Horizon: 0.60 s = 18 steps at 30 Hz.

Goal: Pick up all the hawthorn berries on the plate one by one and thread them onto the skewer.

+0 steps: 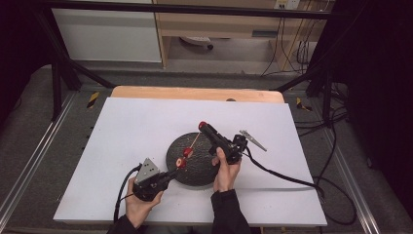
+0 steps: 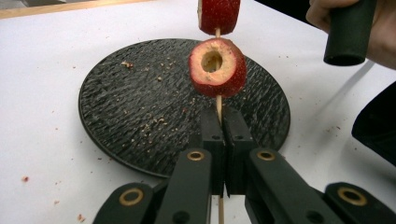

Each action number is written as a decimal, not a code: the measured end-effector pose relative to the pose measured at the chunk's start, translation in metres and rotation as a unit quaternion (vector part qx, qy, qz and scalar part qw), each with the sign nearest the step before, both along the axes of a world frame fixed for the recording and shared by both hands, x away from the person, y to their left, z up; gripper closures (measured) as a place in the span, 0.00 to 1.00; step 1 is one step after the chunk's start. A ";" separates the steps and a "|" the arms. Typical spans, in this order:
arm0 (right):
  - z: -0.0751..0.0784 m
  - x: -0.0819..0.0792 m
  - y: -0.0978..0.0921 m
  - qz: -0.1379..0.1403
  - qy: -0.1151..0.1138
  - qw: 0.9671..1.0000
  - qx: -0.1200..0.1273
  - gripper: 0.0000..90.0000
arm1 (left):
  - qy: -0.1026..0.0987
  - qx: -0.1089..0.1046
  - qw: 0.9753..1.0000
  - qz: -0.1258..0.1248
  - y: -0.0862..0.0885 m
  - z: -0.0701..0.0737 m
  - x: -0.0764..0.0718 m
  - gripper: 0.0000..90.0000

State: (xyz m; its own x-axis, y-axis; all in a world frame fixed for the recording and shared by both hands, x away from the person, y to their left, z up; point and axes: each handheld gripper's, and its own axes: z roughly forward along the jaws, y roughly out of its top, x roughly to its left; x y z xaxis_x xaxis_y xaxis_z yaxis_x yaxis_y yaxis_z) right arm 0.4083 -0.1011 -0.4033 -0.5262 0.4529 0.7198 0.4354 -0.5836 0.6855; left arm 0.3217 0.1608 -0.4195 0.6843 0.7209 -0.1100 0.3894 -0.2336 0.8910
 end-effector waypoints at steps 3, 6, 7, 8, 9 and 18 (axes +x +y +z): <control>-0.001 -0.001 0.000 0.003 0.002 1.000 0.002 0.70 | -0.003 0.000 1.000 0.002 -0.002 0.001 0.001 0.98; -0.001 -0.002 0.000 0.007 0.003 1.000 0.000 0.70 | -0.006 -0.004 1.000 0.005 -0.003 0.002 0.003 0.98; -0.001 -0.002 0.000 0.008 0.003 1.000 0.000 0.70 | -0.007 -0.004 1.000 0.005 -0.004 0.003 0.003 0.98; -0.001 -0.002 0.001 0.009 0.004 1.000 0.001 0.70 | -0.007 -0.004 1.000 0.005 -0.005 0.003 0.003 0.98; -0.002 -0.002 0.001 0.010 0.004 1.000 0.001 0.70 | -0.009 -0.005 1.000 0.006 -0.005 0.004 0.004 0.98; -0.004 -0.005 0.002 0.018 0.004 1.000 -0.003 0.70 | -0.011 -0.009 1.000 0.009 -0.010 0.008 0.009 0.98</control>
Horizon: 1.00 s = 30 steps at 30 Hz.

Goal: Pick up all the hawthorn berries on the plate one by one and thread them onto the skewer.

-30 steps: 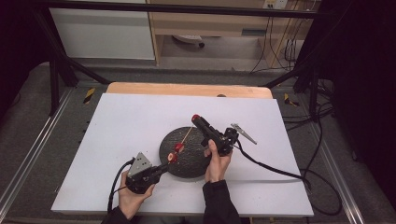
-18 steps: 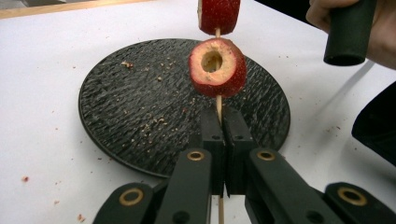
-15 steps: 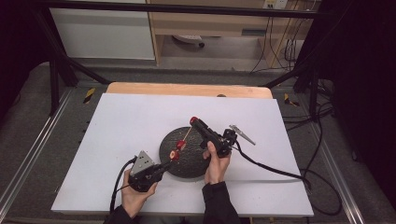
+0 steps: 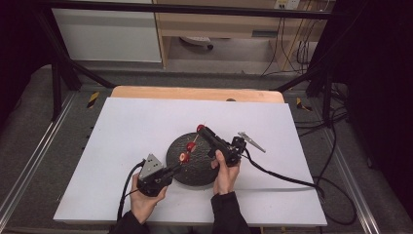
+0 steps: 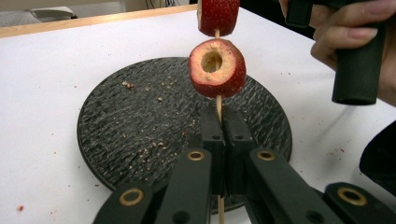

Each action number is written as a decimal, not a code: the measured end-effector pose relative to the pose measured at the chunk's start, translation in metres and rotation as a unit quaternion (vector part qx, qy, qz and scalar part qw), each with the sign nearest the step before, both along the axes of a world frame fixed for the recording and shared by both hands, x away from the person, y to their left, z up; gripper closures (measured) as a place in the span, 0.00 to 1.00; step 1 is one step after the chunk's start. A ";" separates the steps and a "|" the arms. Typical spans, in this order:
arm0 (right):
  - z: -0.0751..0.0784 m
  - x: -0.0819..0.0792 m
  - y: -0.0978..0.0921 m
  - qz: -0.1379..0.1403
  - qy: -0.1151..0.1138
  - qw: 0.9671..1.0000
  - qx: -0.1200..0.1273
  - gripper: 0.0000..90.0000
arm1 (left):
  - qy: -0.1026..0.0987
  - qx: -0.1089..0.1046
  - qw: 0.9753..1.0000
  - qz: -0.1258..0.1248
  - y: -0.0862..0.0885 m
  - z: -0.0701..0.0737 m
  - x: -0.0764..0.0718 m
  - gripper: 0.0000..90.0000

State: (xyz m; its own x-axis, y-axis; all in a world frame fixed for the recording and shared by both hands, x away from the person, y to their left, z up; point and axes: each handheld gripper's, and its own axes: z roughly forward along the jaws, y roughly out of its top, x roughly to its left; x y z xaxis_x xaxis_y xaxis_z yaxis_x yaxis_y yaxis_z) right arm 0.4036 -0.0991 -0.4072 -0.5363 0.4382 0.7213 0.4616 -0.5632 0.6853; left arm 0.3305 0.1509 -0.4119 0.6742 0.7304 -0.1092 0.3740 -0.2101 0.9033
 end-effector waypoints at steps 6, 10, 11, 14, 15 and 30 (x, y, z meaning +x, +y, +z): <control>-0.001 -0.002 0.001 0.004 0.001 1.000 -0.005 0.70 | 0.000 0.000 1.000 0.000 -0.002 0.002 0.003 0.98; -0.002 -0.003 0.001 0.008 0.002 1.000 -0.007 0.70 | 0.000 -0.002 1.000 0.001 -0.003 0.004 0.006 0.98; -0.003 -0.003 0.001 0.009 0.002 1.000 -0.009 0.70 | 0.000 -0.002 1.000 0.000 -0.003 0.004 0.006 0.98; -0.004 -0.004 0.002 0.011 0.003 1.000 -0.010 0.70 | 0.001 -0.004 1.000 0.001 -0.004 0.004 0.006 0.98; -0.004 -0.004 0.002 0.013 0.003 1.000 -0.012 0.70 | 0.000 -0.003 1.000 0.002 -0.004 0.004 0.006 0.98; 0.003 -0.006 -0.010 0.013 -0.011 0.993 -0.119 0.42 | 0.013 0.000 1.000 0.005 0.009 -0.001 0.008 0.98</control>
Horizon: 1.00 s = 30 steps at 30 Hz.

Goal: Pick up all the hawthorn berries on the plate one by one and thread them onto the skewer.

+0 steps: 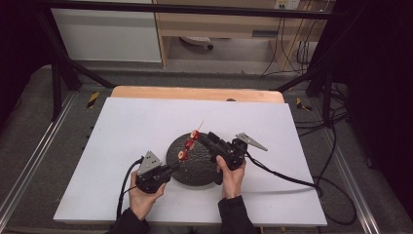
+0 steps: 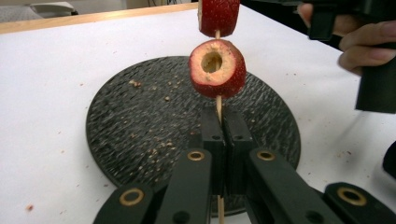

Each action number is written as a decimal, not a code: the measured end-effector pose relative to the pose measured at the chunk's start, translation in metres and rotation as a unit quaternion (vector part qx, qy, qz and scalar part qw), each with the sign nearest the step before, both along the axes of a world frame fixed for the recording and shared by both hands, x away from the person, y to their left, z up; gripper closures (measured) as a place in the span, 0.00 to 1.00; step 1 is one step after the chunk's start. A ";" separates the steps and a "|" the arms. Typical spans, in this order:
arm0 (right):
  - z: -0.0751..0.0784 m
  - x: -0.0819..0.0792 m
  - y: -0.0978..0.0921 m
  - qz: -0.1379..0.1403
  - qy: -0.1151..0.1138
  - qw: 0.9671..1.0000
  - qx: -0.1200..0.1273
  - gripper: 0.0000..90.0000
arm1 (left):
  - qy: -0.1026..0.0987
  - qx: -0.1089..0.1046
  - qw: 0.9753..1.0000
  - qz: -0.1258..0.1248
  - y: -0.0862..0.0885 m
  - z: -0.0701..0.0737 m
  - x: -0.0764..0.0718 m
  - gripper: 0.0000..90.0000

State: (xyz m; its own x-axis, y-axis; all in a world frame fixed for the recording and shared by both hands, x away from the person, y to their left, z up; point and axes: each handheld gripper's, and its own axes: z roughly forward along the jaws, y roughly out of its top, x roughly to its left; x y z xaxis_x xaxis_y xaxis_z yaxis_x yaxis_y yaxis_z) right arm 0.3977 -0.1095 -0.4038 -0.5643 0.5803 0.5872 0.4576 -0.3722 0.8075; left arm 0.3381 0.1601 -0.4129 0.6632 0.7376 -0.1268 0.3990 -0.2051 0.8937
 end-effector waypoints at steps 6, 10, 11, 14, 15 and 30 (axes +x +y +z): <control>0.001 0.001 -0.011 0.017 0.007 0.997 -0.079 0.20 | 0.007 0.004 1.000 0.001 0.005 -0.001 0.001 0.98; -0.001 0.002 -0.017 0.030 0.012 0.991 -0.132 0.09 | 0.009 0.007 1.000 0.000 0.009 0.000 0.000 0.98; -0.001 0.002 -0.018 0.034 0.013 0.988 -0.147 0.08 | 0.011 0.009 1.000 0.000 0.011 0.000 0.000 0.98; -0.004 0.002 -0.023 0.050 0.014 0.980 -0.193 0.05 | 0.015 0.011 1.000 0.001 0.015 0.001 0.001 0.98; -0.004 0.002 -0.024 0.057 0.018 0.977 -0.205 0.05 | 0.015 0.012 1.000 0.002 0.017 0.001 0.001 0.98; -0.026 -0.012 -0.071 0.106 0.038 0.936 -0.332 0.01 | 0.032 0.045 0.998 0.000 0.029 0.014 0.013 0.98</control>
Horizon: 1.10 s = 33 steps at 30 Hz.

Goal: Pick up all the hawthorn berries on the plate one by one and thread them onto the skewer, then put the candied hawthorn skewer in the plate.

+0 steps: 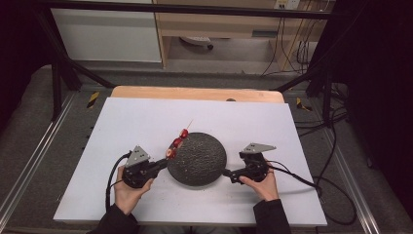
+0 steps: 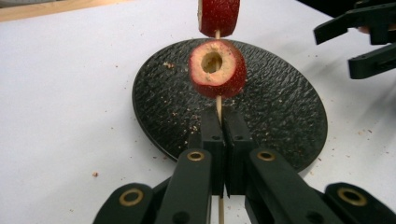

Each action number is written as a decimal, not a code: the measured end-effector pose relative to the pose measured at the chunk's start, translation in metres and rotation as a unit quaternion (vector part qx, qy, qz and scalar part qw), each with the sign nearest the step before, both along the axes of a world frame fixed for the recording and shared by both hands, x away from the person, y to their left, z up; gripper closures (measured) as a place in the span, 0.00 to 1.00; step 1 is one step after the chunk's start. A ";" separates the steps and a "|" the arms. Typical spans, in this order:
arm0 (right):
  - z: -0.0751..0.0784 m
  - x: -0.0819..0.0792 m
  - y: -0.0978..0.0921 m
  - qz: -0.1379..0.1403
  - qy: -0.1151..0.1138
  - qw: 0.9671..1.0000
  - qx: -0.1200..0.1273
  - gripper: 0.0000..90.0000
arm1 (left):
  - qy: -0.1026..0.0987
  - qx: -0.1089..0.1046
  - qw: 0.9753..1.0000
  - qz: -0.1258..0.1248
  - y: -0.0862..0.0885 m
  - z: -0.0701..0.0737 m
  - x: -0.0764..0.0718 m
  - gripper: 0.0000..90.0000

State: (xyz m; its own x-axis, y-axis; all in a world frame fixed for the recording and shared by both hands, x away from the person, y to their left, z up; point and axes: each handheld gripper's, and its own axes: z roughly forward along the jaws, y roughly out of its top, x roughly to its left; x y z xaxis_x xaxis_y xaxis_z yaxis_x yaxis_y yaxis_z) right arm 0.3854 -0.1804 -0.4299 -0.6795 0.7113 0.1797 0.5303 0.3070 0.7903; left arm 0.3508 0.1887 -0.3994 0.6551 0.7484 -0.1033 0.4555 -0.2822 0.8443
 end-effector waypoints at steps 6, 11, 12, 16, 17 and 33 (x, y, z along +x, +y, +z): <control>-0.010 -0.006 -0.022 0.016 0.003 1.000 -0.013 0.01 | 0.010 0.016 1.000 -0.001 -0.006 0.003 0.010 0.98; -0.018 -0.013 -0.035 0.020 0.002 0.999 -0.028 0.01 | 0.018 0.026 0.999 -0.003 -0.013 0.006 0.016 0.98; -0.019 -0.014 -0.037 0.019 0.005 0.999 -0.030 0.01 | 0.020 0.028 0.999 -0.006 -0.015 0.006 0.017 0.98; -0.021 -0.016 -0.046 0.012 0.007 0.999 -0.032 0.01 | 0.026 0.036 0.999 -0.011 -0.023 0.008 0.022 0.98; -0.022 -0.017 -0.048 0.010 0.006 0.999 -0.031 0.01 | 0.029 0.037 0.999 -0.012 -0.025 0.008 0.024 0.98; -0.027 -0.026 -0.070 -0.008 0.012 1.000 -0.027 0.01 | 0.074 0.102 0.992 -0.021 -0.060 -0.015 0.039 0.98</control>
